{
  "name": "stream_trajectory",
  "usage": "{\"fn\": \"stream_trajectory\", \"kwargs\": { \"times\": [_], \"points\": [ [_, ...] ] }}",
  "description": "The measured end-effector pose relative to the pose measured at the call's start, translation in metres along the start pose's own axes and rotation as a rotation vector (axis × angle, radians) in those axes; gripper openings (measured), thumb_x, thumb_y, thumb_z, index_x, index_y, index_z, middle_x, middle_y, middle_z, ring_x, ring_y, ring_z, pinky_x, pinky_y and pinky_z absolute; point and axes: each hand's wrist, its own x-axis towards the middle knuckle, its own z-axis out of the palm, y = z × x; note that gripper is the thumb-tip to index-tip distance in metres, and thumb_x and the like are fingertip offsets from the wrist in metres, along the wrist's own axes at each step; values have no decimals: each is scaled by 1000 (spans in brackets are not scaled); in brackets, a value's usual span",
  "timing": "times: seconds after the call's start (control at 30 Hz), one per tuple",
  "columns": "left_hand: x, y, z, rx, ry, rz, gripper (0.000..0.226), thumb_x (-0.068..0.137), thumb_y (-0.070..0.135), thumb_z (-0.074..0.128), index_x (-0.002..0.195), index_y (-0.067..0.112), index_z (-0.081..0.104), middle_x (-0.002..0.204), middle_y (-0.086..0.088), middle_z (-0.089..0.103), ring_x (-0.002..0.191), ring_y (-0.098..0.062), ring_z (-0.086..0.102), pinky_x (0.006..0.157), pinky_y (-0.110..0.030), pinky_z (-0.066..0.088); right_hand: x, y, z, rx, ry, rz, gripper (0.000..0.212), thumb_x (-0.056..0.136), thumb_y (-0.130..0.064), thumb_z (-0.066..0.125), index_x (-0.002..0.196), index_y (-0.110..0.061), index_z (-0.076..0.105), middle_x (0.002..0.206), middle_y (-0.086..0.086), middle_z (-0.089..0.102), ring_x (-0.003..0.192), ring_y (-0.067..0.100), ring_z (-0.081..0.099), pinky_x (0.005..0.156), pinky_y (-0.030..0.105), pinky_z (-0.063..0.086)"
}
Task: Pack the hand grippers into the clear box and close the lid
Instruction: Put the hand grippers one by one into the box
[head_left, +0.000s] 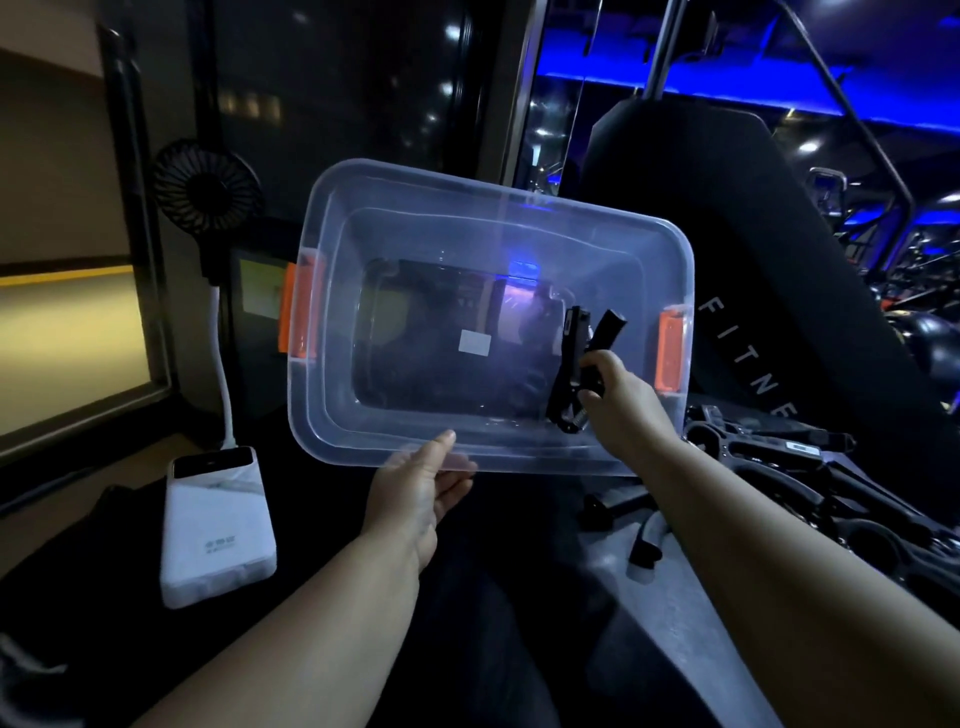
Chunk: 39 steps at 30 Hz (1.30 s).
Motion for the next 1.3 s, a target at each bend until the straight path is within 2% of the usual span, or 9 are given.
{"fn": "stream_trajectory", "kwargs": {
  "times": [0.13,0.27,0.4,0.53,0.67,0.8,0.87,1.07,1.3],
  "points": [
    [2,1,0,-7,4,4,13,87,17,67,89,11,56,66,-8,68,63,-18,67,60,-26,54,18,2,17,-41,-67,49,43,92,-15,52,133,-25,43,120,13,60,94,29,53,72,29,36],
    [4,-2,-1,33,15,9,13,88,18,65,90,9,57,64,-6,69,57,-13,67,54,-20,51,34,2,29,-84,-128,83,42,92,-15,50,132,-26,43,113,14,59,84,29,53,66,29,39],
    [5,-2,0,61,32,13,15,88,20,65,90,7,58,61,-4,69,54,-9,65,50,-18,48,48,3,34,-213,-147,96,43,90,-15,51,131,-25,44,116,15,58,95,31,54,74,30,41],
    [3,-1,1,74,37,18,14,89,21,65,86,8,58,63,-4,68,57,-11,64,54,-20,47,63,4,39,-273,-152,139,36,90,-18,54,125,-25,47,116,14,56,88,28,48,73,30,38],
    [1,-1,2,84,34,23,15,89,21,64,82,8,58,64,-5,68,59,-12,64,58,-21,47,71,8,43,-333,-131,105,39,88,-16,58,125,-26,49,117,12,55,102,33,56,73,31,40],
    [1,-1,2,97,36,20,17,89,21,64,87,5,59,63,-5,69,59,-11,65,58,-22,46,76,12,47,-329,-84,120,28,86,-19,54,114,-21,54,105,11,49,87,34,53,69,31,39],
    [0,-1,1,105,41,17,20,89,22,64,92,3,59,63,-5,69,57,-8,65,57,-21,46,77,13,47,-405,-80,87,24,86,-18,53,110,-23,54,100,10,45,88,35,55,69,32,40],
    [-1,0,2,108,37,34,16,89,20,64,85,6,58,60,-3,68,58,-10,65,59,-21,47,77,13,48,-586,-90,19,32,90,-21,53,121,-24,52,112,14,50,100,39,59,79,37,48],
    [-1,0,3,95,42,31,14,89,19,65,85,7,57,61,-5,67,59,-11,66,58,-21,48,79,17,47,-580,-110,-5,36,88,-26,58,124,-23,51,114,14,51,102,38,59,81,36,48]
  ]
}}
